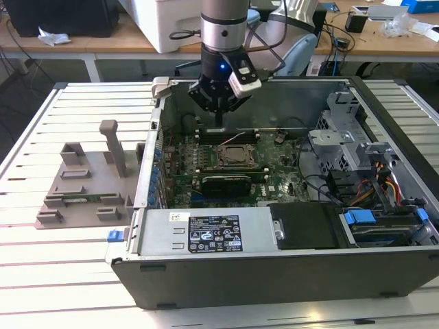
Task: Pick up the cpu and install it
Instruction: 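Install the first cpu locking lever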
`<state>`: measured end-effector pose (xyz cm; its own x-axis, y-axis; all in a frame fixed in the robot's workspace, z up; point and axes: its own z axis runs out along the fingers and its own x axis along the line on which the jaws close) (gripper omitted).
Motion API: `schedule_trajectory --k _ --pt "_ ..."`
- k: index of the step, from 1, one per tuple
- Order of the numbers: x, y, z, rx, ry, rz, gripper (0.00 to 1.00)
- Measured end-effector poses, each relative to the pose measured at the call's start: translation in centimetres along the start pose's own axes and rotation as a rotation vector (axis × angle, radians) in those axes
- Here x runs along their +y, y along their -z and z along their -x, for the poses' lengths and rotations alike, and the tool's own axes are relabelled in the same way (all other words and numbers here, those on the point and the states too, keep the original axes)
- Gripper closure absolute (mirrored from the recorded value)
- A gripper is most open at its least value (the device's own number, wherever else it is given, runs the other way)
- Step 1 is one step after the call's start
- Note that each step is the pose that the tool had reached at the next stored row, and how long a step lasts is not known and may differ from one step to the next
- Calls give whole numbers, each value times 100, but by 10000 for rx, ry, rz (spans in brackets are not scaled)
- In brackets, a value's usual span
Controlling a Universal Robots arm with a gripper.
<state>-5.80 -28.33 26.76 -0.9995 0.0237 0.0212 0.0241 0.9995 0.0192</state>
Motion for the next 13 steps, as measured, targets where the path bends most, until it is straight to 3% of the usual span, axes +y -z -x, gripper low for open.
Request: schedule_trajectory --k 2,6,13 --pt "0 -11 24 6 123 73 89" --pt "1 -109 165 58 449 62 89" --pt "25 -262 196 68 909 38 89"
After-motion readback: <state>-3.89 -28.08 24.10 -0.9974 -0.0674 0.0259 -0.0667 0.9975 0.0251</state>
